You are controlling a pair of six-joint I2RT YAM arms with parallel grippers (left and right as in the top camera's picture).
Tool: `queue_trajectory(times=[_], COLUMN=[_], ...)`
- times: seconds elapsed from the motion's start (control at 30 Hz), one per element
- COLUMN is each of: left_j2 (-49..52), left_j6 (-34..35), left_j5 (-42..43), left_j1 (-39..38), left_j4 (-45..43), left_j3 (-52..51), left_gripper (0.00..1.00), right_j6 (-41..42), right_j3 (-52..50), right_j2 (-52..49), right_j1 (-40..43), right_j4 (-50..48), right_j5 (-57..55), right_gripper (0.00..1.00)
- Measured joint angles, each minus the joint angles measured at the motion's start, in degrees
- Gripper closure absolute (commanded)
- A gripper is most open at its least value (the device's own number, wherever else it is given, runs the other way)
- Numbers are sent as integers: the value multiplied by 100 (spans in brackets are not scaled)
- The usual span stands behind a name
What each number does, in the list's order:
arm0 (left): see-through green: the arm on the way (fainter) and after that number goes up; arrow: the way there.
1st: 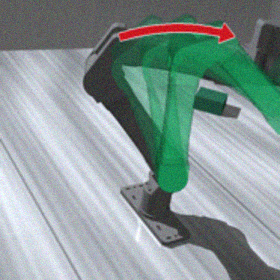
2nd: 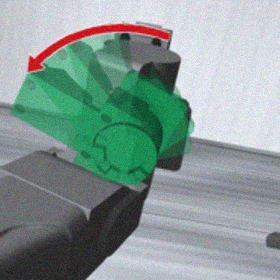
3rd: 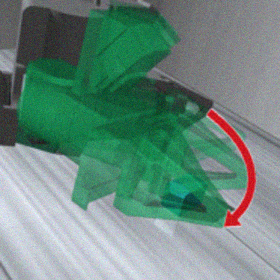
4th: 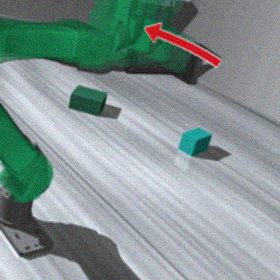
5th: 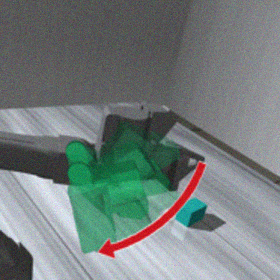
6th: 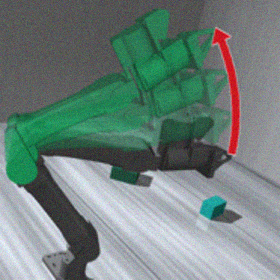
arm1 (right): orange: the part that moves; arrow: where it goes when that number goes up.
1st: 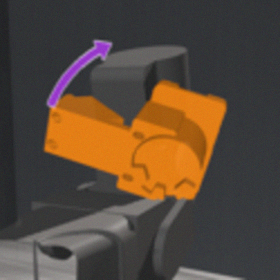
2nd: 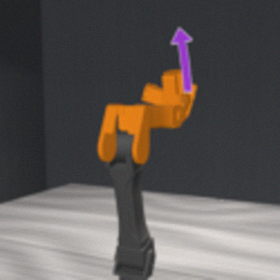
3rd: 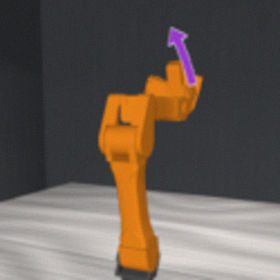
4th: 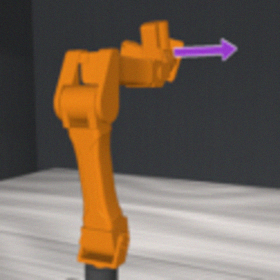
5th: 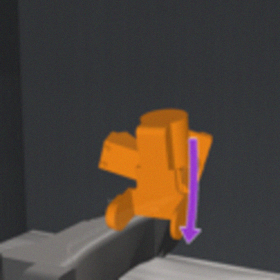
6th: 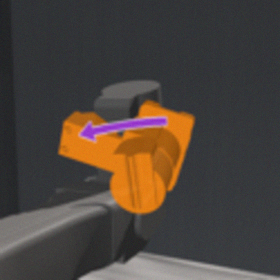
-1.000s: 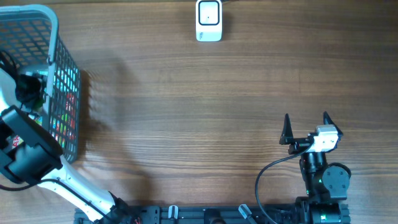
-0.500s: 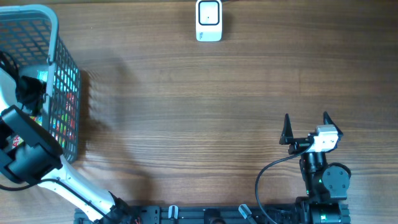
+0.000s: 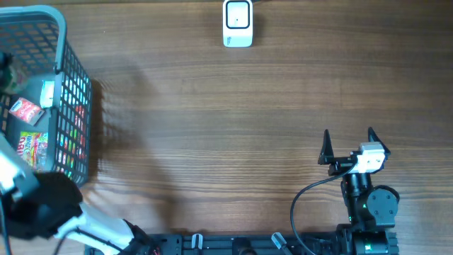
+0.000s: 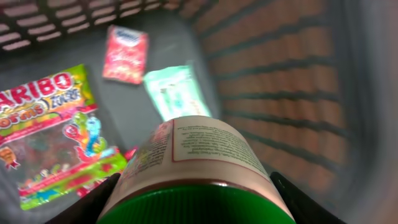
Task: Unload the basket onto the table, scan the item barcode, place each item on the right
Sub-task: 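Grasp the green-lidded jar with the left gripper and lift it, then carry the jar toward the scanner and lower it onto the table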
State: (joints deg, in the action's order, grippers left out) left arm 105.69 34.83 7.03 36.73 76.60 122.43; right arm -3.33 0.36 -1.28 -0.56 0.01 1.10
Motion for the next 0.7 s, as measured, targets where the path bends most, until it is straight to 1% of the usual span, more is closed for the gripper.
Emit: queue_trajectory(times=[0.07,0.13,0.2,0.27,0.33,0.43,0.53,0.6,0.7], left_j2=[-643,-1209,-1700,-1860,-1801,-1615,-1145,-702,-111], left_j6=[0,2,4,55,109,210,256,273,284], left_j5=[94,160,225,214,245,22,-216,-417,-560], left_j1=[-175,-535,-1318,-2225,-3246,-4153,-5237,-5777,-6299], left_j4=[-35,-42,-37,-46,-92,-76,208,474,719], left_j3=[15,70,96,109,107,111,120,120,118], left_gripper=[38,38,37,38,38,39,42,42,42], right_j6=[0,0,0,0,0,0,0,-2,0], right_j3=[0,0,0,0,0,0,0,0,0], right_j2=[0,0,0,0,0,0,0,0,0], right_j1=[0,0,0,0,0,0,0,0,0], right_j4=[2,0,0,0,0,2,0,0,0], right_j5=[0,0,0,0,0,2,0,0,0], right_gripper=[0,0,0,0,0,0,0,0,0])
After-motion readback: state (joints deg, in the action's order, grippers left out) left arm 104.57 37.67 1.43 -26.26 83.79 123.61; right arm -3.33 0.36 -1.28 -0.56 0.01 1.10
